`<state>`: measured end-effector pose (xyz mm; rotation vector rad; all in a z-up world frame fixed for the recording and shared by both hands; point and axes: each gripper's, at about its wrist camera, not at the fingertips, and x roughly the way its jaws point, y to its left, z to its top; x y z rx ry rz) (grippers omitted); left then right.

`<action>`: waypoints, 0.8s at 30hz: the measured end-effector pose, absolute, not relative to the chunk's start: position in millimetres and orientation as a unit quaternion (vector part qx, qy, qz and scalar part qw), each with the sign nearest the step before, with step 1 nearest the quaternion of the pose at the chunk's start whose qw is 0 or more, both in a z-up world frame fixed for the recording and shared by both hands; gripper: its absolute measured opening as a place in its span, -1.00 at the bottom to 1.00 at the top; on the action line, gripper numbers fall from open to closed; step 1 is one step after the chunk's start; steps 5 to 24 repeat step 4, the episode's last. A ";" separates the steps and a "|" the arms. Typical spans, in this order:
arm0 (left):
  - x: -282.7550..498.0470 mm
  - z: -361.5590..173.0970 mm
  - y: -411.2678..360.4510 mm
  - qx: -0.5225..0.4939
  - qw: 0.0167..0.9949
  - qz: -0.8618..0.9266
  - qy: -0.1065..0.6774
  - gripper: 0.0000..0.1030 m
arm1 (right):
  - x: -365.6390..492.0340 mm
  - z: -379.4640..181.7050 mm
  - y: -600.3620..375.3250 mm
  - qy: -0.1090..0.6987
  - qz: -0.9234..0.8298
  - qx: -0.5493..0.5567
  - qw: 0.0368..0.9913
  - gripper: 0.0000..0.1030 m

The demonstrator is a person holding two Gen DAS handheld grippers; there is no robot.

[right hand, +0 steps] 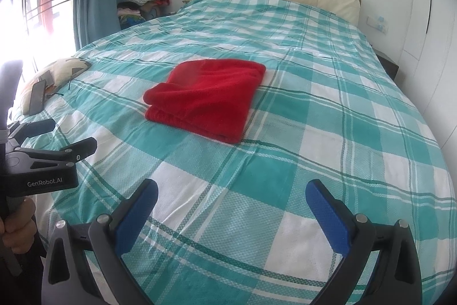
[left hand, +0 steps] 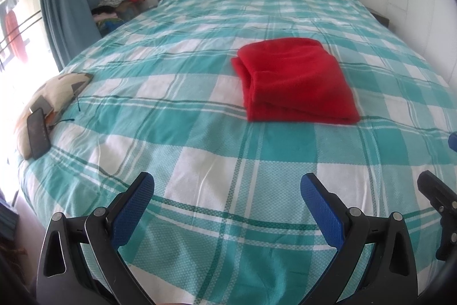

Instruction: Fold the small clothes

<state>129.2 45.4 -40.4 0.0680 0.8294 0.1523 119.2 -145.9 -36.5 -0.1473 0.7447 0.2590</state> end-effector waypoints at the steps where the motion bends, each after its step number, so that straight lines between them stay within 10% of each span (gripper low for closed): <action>1: 129.0 -40.5 44.6 0.035 0.912 0.074 0.402 0.99 | 119.2 -36.6 -145.9 0.363 0.127 -0.071 0.920 0.98; 24: 127.8 -39.2 41.2 0.043 0.914 0.069 0.397 0.99 | 119.0 -36.5 -145.9 0.362 0.127 -0.071 0.921 0.98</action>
